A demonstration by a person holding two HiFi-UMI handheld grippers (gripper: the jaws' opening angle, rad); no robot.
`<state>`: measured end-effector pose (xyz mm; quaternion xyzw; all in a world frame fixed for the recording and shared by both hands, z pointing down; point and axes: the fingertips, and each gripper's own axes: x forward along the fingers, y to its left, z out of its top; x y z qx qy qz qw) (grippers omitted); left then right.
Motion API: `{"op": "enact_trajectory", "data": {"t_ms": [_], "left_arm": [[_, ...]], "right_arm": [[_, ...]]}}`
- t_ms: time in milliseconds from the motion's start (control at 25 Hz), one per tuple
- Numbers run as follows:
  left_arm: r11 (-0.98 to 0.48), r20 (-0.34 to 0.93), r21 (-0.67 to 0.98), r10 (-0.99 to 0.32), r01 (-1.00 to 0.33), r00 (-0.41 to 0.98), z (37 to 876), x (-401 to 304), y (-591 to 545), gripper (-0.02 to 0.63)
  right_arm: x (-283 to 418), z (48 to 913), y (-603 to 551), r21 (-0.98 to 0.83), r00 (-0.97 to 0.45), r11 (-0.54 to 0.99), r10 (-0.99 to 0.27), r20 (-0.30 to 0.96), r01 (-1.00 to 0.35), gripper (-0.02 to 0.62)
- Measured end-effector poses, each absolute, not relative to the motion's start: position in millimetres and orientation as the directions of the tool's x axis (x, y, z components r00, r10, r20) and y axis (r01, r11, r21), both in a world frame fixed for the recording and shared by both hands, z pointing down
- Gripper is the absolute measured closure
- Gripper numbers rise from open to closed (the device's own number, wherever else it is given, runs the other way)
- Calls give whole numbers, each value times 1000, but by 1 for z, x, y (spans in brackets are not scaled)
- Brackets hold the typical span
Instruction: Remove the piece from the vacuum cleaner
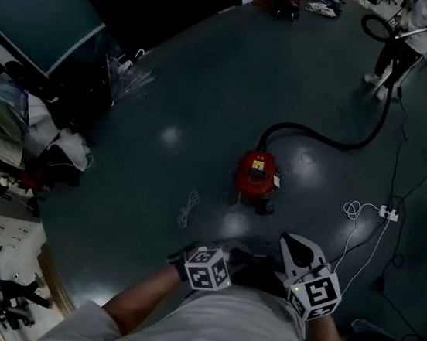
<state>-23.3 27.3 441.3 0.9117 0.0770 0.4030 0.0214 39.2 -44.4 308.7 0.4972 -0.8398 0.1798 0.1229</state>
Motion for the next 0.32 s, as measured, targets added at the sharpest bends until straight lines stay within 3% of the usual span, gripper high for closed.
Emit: {"op": "enact_trajectory", "data": {"t_ms": [320], "left_arm": [[-989, 741, 102, 146, 105, 655, 440, -30, 20, 578]], "right_arm": [[33, 308, -50, -186, -499, 465, -770, 398, -865, 580]]}}
